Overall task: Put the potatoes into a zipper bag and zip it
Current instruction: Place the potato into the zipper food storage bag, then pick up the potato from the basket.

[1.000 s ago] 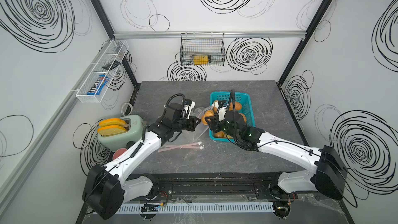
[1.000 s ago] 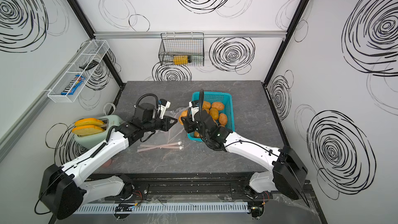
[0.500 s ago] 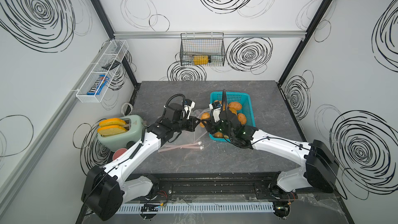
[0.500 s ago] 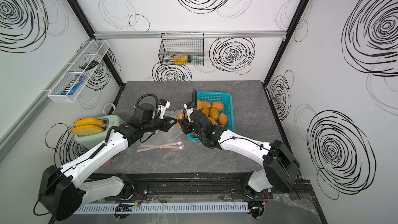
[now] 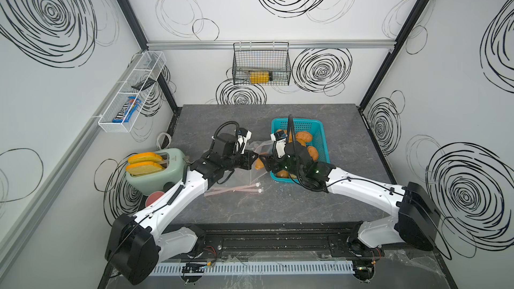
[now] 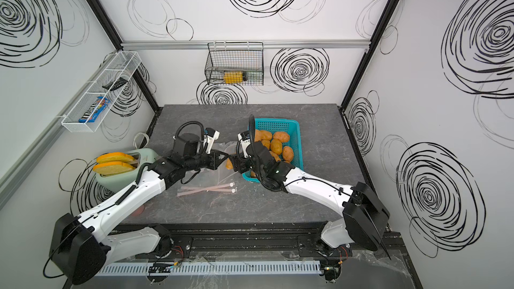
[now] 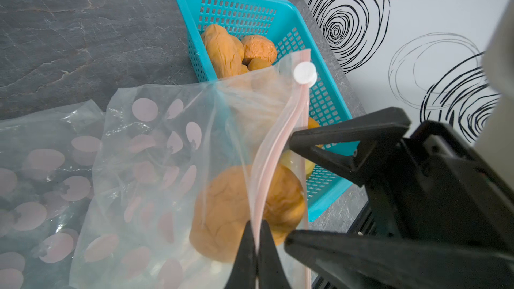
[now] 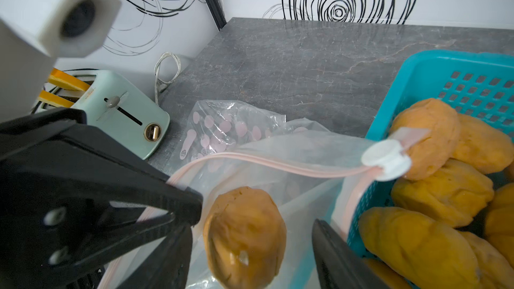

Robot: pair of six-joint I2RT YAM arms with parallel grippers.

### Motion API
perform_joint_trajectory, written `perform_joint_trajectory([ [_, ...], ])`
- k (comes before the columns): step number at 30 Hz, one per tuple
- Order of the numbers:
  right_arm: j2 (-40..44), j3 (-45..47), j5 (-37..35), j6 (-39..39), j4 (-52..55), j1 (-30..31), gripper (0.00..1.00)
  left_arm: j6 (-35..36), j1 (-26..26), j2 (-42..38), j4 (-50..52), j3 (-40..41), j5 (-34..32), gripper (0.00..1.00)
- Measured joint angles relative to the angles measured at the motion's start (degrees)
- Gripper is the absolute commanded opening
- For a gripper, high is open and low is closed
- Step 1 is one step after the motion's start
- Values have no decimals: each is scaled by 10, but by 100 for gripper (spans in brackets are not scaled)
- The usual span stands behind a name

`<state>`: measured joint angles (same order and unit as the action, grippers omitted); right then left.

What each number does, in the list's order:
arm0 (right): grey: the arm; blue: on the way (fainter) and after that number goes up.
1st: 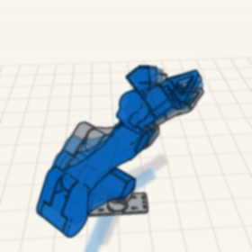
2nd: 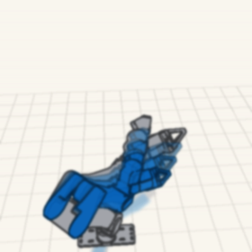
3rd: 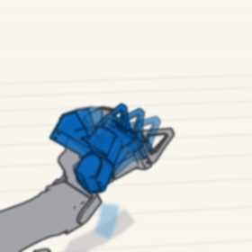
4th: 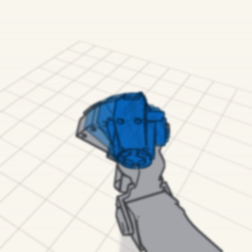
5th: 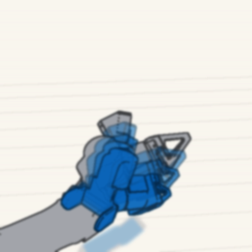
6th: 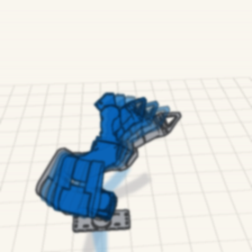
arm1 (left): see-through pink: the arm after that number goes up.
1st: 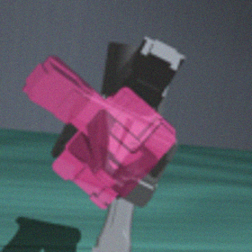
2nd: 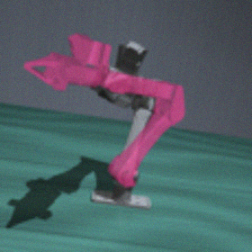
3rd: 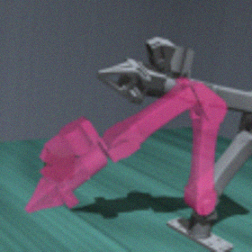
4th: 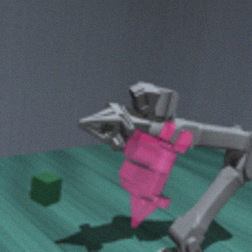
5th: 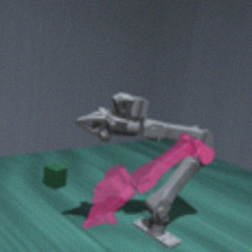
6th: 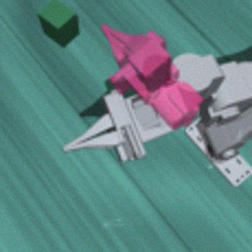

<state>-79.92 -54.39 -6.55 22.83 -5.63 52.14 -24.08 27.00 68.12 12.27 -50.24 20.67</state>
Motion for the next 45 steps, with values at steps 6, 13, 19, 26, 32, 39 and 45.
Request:
perform_joint_trajectory([
  [6, 52, 0, 10, -7, 9, -10, 73, 5, 0, -4, 2, 0, -6, 0],
  [13, 114, 29, 25, 1, 11, -23, 71, 7, 0, -23, 5, 0, -15, 0],
  [19, 139, 64, 35, 9, 28, -26, 71, 25, -2, -70, 19, 0, -85, 0],
  [26, 198, 82, 32, 9, 48, -39, 71, 48, -28, -166, 45, -3, -278, 0],
  [32, 223, 101, 33, 11, 50, -63, 71, 68, -8, -119, 63, -21, -306, 0],
  [39, 222, 121, 47, 16, 50, -84, 71, 76, 21, -5, 89, -31, -200, 0],
  [45, 210, 135, 74, 19, 51, -117, 71, 76, 39, 3, 90, -31, -163, 0],
])
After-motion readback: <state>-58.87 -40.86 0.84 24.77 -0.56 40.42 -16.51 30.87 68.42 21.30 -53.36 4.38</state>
